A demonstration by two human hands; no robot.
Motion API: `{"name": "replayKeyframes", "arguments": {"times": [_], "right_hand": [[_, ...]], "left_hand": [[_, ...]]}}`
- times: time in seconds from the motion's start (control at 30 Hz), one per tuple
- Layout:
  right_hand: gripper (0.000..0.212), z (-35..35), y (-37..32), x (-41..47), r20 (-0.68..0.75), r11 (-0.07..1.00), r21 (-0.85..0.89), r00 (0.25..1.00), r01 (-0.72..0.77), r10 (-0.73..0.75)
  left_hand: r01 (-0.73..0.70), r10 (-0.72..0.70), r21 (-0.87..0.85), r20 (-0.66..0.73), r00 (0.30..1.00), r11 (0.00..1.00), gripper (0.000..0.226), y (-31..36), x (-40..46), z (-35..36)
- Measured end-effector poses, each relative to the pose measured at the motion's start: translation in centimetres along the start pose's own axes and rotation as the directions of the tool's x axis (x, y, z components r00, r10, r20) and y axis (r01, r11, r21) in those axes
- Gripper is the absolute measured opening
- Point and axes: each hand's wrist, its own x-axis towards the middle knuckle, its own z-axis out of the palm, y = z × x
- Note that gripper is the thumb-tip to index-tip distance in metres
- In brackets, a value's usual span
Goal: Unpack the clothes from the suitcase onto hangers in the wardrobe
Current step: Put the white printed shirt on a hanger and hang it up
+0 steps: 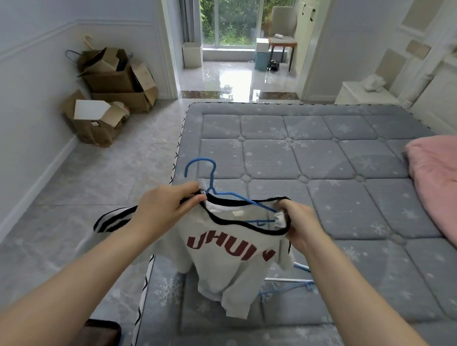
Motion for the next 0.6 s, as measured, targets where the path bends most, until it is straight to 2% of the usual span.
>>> {"name": "replayKeyframes", "arguments": {"times": [0.1,0.17,0.27,0.3,0.33,0.37,0.4,0.43,0.47,0.53,0.6], "right_hand": [[0.01,1.9,-0.6,-1.8,0.119,1.0,0.018,0.993,-0.007,0.005],[0.013,2.9,-1.1,-3.2,0.245,0.998,-0.066,0.969,-0.006,0.023],[0.022,3.2,-1.7,-4.2,0.424,0.988,-0.148,0.905,0.038,0.029],[0.027,3.0,-1.8,-4.3,0.441,0.964,-0.226,0.897,0.141,-0.028],[0.027,2.6,-1.8,-4.2,0.449,0.869,-0.369,0.882,0.33,-0.144],[0.023,2.2,-1.9,-3.9,0.459,0.646,-0.539,0.832,0.54,-0.312],[0.017,1.7,-2.1,-3.6,0.49,0.351,-0.643,0.717,0.681,-0.495],[0.011,1.4,-2.2,-3.3,0.545,0.131,-0.642,0.57,0.755,-0.615],[0.007,1.1,-2.5,-3.2,0.594,0.022,-0.594,0.457,0.804,-0.661],[0.008,1.0,-3.0,-3.2,0.649,-0.025,-0.482,0.338,0.876,-0.682],[0.01,1.1,-3.7,-3.5,0.638,0.022,-0.448,0.337,0.894,-0.692]], "left_hand": [[-0.108,0.11,0.083,-0.022,0.994,0.991,0.043,1.5,-0.3,1.0],[-0.141,0.144,0.1,-0.028,0.989,0.985,0.038,2.3,-0.5,1.6],[-0.06,0.06,0.022,-0.033,0.998,0.998,0.038,2.1,-0.1,1.2],[-0.033,0.032,-0.02,-0.044,0.999,0.999,0.037,1.7,0.1,0.9],[-0.021,0.017,-0.055,-0.061,0.998,0.998,0.035,1.3,0.2,0.5],[-0.02,0.014,-0.084,-0.077,0.997,0.996,0.034,0.8,0.4,0.0],[-0.031,0.023,-0.108,-0.08,0.997,0.994,0.034,0.3,0.6,-0.5],[-0.053,0.045,-0.125,-0.072,0.996,0.991,0.035,-0.1,0.7,-1.0],[-0.081,0.073,-0.132,-0.061,0.995,0.988,0.036,-0.5,0.9,-1.6],[-0.133,0.128,-0.131,-0.047,0.991,0.982,0.03,-1.4,1.1,-2.9],[-0.164,0.16,-0.124,-0.044,0.986,0.979,0.026,-2.2,1.2,-4.2]]}}
